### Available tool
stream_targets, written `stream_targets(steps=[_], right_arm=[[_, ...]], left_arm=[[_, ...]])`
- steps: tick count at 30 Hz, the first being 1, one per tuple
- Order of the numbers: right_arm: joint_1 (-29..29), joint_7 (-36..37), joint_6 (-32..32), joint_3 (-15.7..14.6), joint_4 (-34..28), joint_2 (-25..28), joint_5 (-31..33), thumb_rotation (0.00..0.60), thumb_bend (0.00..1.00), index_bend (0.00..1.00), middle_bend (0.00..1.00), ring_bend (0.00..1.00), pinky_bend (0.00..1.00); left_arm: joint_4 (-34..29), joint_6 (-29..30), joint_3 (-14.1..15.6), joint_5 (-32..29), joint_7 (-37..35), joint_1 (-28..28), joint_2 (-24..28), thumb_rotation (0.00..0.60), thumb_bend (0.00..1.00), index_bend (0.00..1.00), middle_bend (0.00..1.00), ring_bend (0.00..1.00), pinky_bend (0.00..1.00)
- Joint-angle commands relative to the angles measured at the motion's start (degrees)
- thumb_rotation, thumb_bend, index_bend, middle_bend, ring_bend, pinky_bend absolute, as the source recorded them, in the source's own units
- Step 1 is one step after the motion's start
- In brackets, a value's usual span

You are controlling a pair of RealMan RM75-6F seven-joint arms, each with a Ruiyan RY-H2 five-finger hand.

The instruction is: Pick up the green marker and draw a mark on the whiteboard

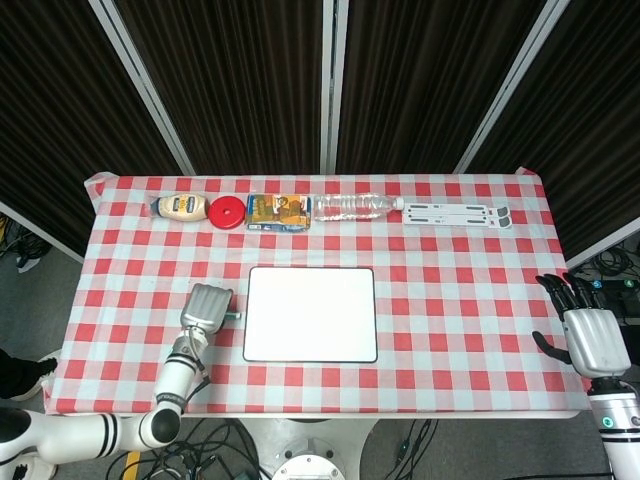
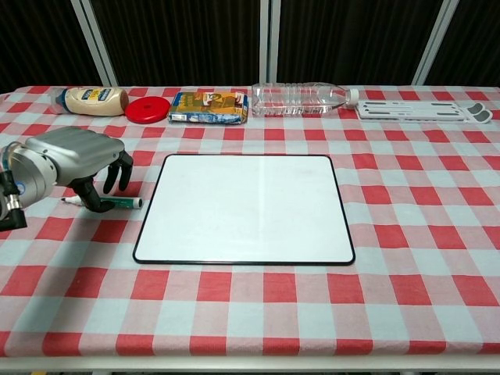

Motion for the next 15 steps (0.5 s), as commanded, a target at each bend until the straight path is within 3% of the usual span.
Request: stream_targets(steps=[1,15], right_arm=[[-0.14,0.1,0.21,-0.04,0.1,-0.07,0.0,0.6,0.15,0.12,0.12,0.06,0.1],[-0.4,-0.28,0.18,-0.18,-0.13,0.0,0.49,0.6,0.15,0.12,0.12,0.06,0.1]], left_arm=[[-0.03,0.06,0.41,-1.11,0.36,-0.65,0.24,0.6,0.31,0.46,0.49,0.79,0.94],[1.95,0.84,2.02,-3.02,-1.67,-1.98,-0.53,0.6,0.34,0.46,0.49,0.8,0.94]])
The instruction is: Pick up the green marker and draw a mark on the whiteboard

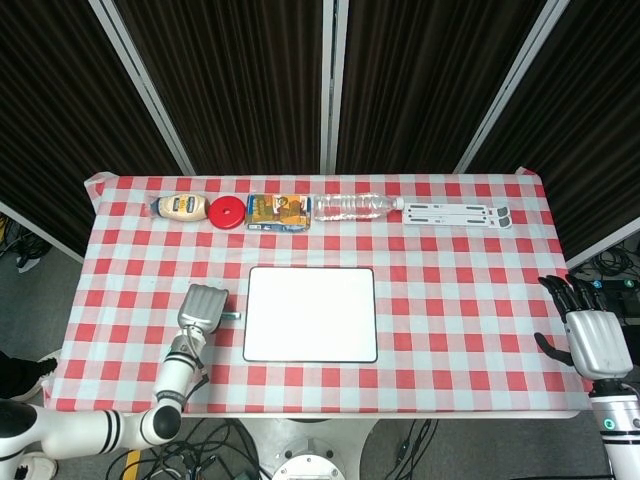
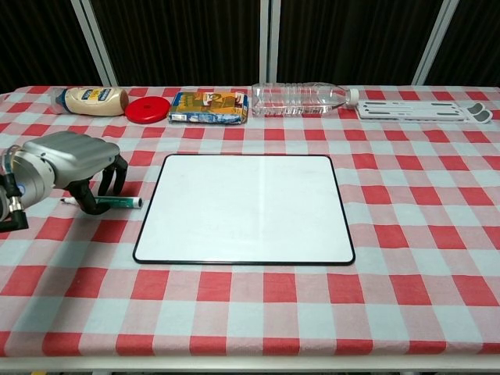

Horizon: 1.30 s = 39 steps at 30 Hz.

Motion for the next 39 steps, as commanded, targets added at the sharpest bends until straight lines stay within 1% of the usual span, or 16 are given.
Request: stream_targets(steps=[1,13,16,19,21,23,26,29,30,33,36,39], right_arm=[[-0.05,-0.07,0.01,-0.02,-0.07,0.01,0.08,0.6,0.15,0.12,0.12,0.06,0.1],[-0.24,-0.35,0.01,-0.08,-0.34,0.01,0.37,0.6,0.15,0.12,0.12,0.06,0.1],[-0.3,-0.36,0.02,-0.07,-0.37,0.03,0.5,0.6,0.15,0.12,0.12,0.06,0.1],[-0.45,-0.36,0.3,0.01,-0.42,0.09,0.56,0.6,0.15,0.12,0.12,0.06,0.1],[-0.58,-0.4,0.62,0.07,-0.47,0.15,0.55,0.6,0.15,0.12,0.12,0.06,0.1],[-0.68,-0.45,0.79,0.07,-0.57,0.23,0.52,0.6,0.15,0.12,0.12,0.06,0.1],[-0.85,-0.37,1.13,0.08,-0.78,0.39,0.4,0.6,0.15,0.12,0.12,0.06,0.1],[-1.08,-0.31,1.53,0.05,-0.9,0.44,0.3,0.6,0.15,0.12,0.12,0.06,0.1],[-1.17,-0.29,1.6,0.0,-0.96,0.46,0.25,0.6,0.15,0.12,0.12,0.06,0.1],[-1.32,-0.14,1.82,-0.11,-1.13,0.53,0.0,0.6,0.15,0.12,0.12,0.06,0.1],[-1.4,0.02,1.87,-0.19,-1.39,0.69,-0.14,0.6,0.15,0.12,0.12,0.06,0.1],[-1.52,-0.05,1.83,-0.32,-1.62,0.89,-0.17,0.6,0.15,0.12,0.12,0.06,0.1]], left_arm=[[0.13,-0.15,0.19,-0.14,-0.21,-0.24,-0.02,0.6,0.34,0.46,0.49,0.8,0.94],[0.76,-0.3,1.34,-0.71,-0.99,-1.2,-0.33,0.6,0.34,0.46,0.5,0.8,0.94],[1.23,-0.21,1.56,0.08,-1.86,-1.24,-0.53,0.6,0.35,0.5,0.52,0.81,0.94],[1.16,0.12,1.11,2.94,-5.7,-0.54,-0.24,0.6,0.38,0.55,0.57,0.83,0.95],[0.15,0.58,0.32,5.74,-10.11,0.46,0.71,0.6,0.4,0.58,0.6,0.83,0.96],[-2.03,-0.29,-0.97,7.41,-15.4,1.5,2.46,0.6,0.4,0.59,0.61,0.83,0.96],[-5.54,-3.28,-3.85,10.83,-26.79,3.29,5.98,0.6,0.4,0.6,0.62,0.83,0.96],[-5.83,-6.55,-6.95,16.75,-41.06,4.82,7.36,0.6,0.4,0.6,0.62,0.83,0.95],[-5.02,-8.01,-7.93,19.67,-47.22,5.17,7.18,0.6,0.41,0.61,0.62,0.82,0.95],[-1.28,-10.93,-9.53,26.7,-61.81,5.27,5.21,0.6,0.41,0.61,0.63,0.8,0.92],[3.93,-13.03,-9.88,32.53,-73.81,4.25,2.25,0.6,0.41,0.61,0.63,0.78,0.9],[9.92,-13.44,-9.42,37.29,-81.11,2.49,-1.17,0.6,0.41,0.61,0.63,0.76,0.88]])
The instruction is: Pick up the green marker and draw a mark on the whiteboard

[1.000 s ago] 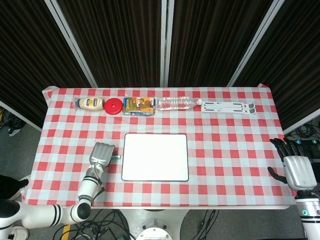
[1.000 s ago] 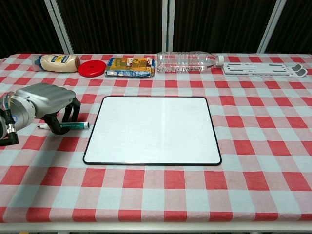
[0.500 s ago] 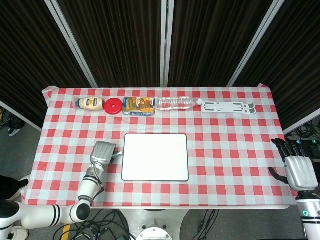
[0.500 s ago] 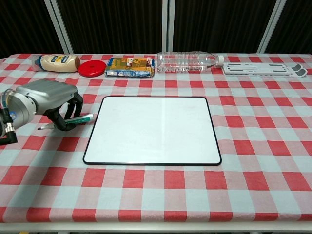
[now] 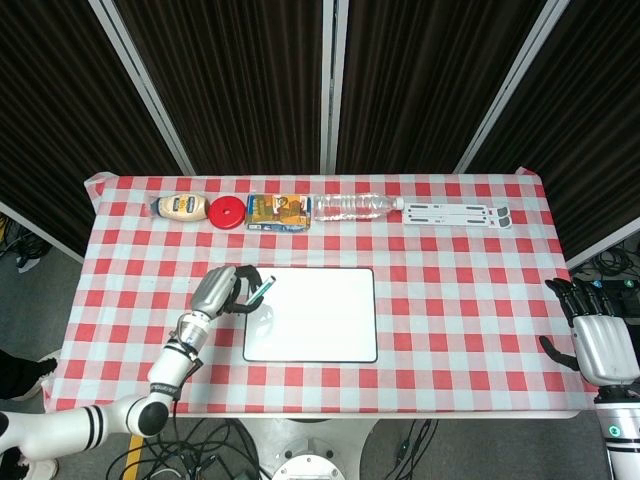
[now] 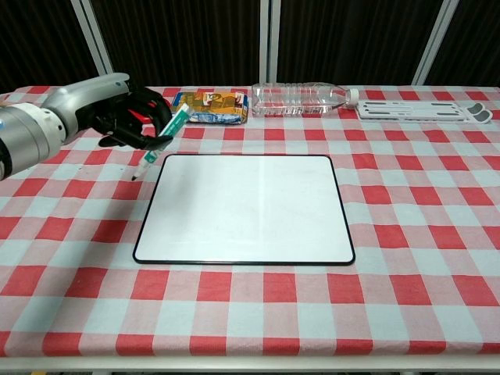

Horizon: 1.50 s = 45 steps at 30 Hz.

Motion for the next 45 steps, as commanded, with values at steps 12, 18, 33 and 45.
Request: stream_targets(steps=[12,18,33,45], right_arm=[[0.05,0.2,-0.96,-0.29,-0.3,0.14,0.21,0.6,0.15,0.12,0.12,0.06,0.1],[0.16,0.25,-1.33,-0.36,-0.32,0.01,0.23,0.6,0.15,0.12,0.12,0.06,0.1],[0.57,0.38,-2.13,-0.23,-0.06,-0.46,0.55,0.6,0.15,0.12,0.12,0.06,0.1],[0.45,1.14,-1.75,-0.56,0.54,-0.92,-0.27,0.6,0.15,0.12,0.12,0.06,0.1]], left_arm=[[32.08,-2.81,-0.62,18.7,-20.58,-8.56,-17.2,0.6,0.41,0.61,0.63,0.73,0.82],[39.38,-3.69,0.07,18.96,-22.68,-10.71,-20.74,0.6,0.41,0.61,0.63,0.71,0.8],[46.47,-2.68,2.24,18.88,-27.14,-10.37,-24.86,0.6,0.41,0.61,0.63,0.7,0.79],[34.74,-1.6,5.51,18.03,-25.17,-4.7,-18.66,0.6,0.41,0.61,0.63,0.7,0.79]])
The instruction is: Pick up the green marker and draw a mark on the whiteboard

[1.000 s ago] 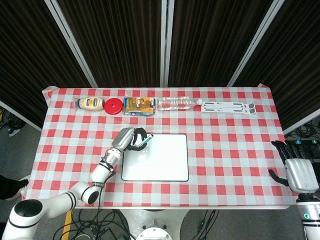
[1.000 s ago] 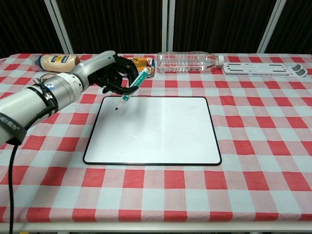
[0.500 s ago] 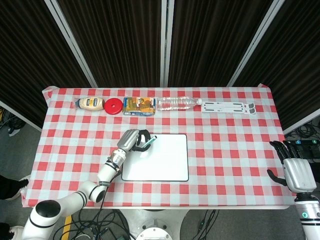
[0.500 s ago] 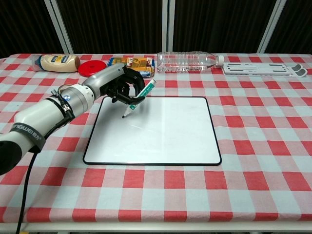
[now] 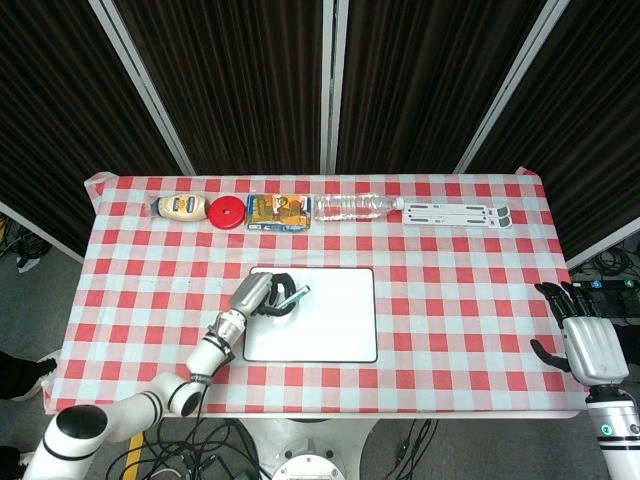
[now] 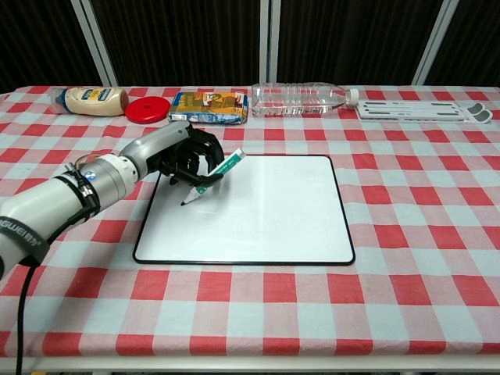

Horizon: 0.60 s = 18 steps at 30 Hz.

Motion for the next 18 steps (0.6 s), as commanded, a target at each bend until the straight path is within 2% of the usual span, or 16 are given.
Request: stream_targets(steps=[1,6,12,18], right_arm=[[-0.2,0.24,0.45,-0.03,0.18,0.0,-0.2,0.6,0.15,0.12,0.12,0.06,0.1],[-0.59,0.44,1.03,-0.06,0.18,0.18,-0.2,0.6,0.15,0.12,0.12,0.06,0.1],[-0.98,0.28,1.15,-0.04,0.01,0.48,0.42,0.6,0.15,0.12,0.12,0.06,0.1],[-0.92,0.21,0.86,0.03,-0.03,0.61,0.63,0.6,0.15,0.12,0.12,0.06,0.1]], left_arm=[[-4.34,1.99,0.38,-0.54,2.03,2.09,2.32,0.6,0.41,0.61,0.63,0.7,0.79],[-6.27,2.7,-1.47,-1.26,4.43,1.21,2.13,0.6,0.41,0.62,0.63,0.7,0.79],[-2.71,0.02,-3.36,-2.66,4.93,-1.42,-0.56,0.6,0.41,0.61,0.63,0.7,0.79],[-0.73,-0.67,-3.4,-3.01,4.32,-1.73,-1.53,0.6,0.41,0.61,0.63,0.7,0.79]])
